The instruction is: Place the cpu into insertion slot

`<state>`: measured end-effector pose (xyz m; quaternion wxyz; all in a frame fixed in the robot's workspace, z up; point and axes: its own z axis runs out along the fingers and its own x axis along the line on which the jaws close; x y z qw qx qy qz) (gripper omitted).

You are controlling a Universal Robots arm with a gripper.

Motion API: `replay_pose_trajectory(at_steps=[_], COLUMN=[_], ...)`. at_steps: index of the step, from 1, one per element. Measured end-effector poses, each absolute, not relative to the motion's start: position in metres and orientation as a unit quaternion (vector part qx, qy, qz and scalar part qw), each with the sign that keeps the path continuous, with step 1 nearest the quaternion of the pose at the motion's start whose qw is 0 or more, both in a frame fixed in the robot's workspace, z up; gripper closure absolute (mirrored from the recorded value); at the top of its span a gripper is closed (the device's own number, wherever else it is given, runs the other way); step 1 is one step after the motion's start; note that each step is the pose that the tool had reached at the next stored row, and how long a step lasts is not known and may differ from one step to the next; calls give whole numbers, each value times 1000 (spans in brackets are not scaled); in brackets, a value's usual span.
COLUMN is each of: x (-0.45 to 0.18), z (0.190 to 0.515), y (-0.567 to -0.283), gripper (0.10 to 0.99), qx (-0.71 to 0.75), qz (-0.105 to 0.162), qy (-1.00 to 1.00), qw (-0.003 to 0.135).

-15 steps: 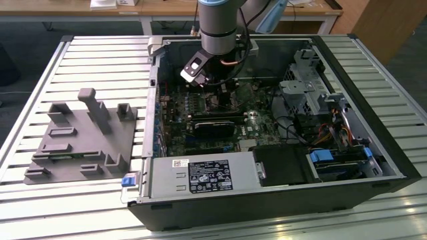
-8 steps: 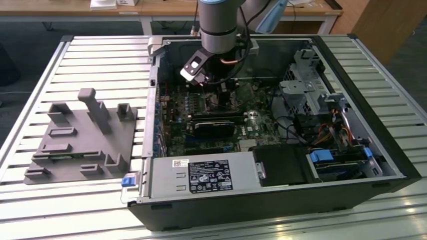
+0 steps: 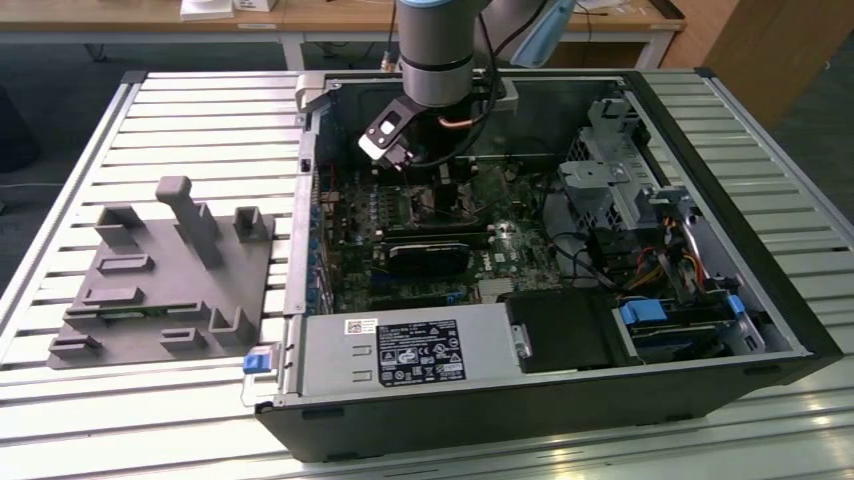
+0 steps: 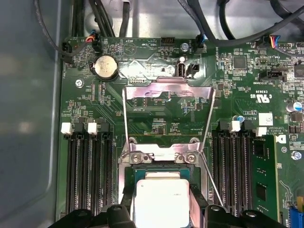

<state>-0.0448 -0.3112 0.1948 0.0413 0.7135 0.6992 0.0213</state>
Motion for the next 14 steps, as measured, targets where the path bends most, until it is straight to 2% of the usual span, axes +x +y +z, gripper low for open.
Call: replay_pose_trajectory(at_steps=[14], x=[-45], z=[192], y=[-312], gripper=[549], qx=[713], qz=[18], qy=[699], qw=[44])
